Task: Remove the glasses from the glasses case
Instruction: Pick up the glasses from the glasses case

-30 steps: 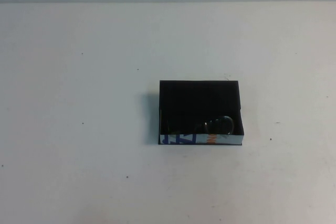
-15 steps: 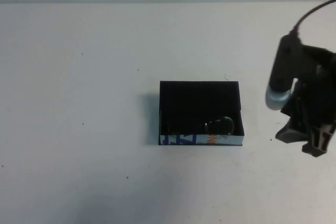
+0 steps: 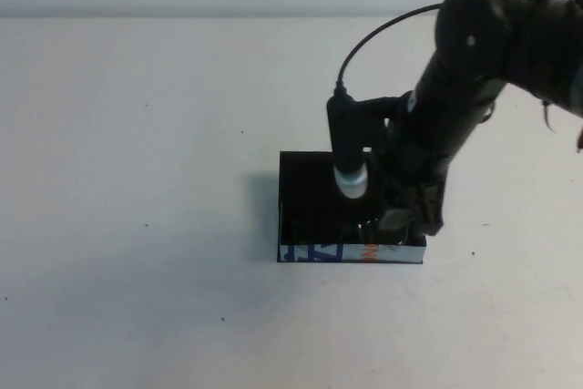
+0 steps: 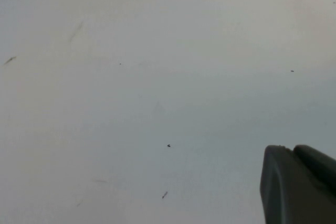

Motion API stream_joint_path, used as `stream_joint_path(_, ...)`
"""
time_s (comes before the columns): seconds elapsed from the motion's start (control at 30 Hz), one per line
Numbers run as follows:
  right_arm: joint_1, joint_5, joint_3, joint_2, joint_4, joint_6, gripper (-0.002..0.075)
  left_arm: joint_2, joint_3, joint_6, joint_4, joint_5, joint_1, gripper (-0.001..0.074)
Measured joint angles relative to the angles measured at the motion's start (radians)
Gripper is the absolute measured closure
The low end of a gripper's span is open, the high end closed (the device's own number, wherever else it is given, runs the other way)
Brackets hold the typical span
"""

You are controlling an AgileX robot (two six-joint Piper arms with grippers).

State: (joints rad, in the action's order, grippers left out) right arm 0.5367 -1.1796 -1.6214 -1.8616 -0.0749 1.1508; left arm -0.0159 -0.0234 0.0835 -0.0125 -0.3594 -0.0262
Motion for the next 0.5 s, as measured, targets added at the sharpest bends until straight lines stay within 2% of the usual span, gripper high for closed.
stream_joint_path(0.2,0.008,0.008,-0.14,-0.141,-0.008,0.002,0.0427,0.0,0.0,0.0,0.0,0.0,0.0,0.074)
stream_joint_path(0.5,0.009,0.053,-0.179,-0.235,-0.018,0.008,0.0365,0.0,0.0,0.0,0.0,0.0,0.0,0.074)
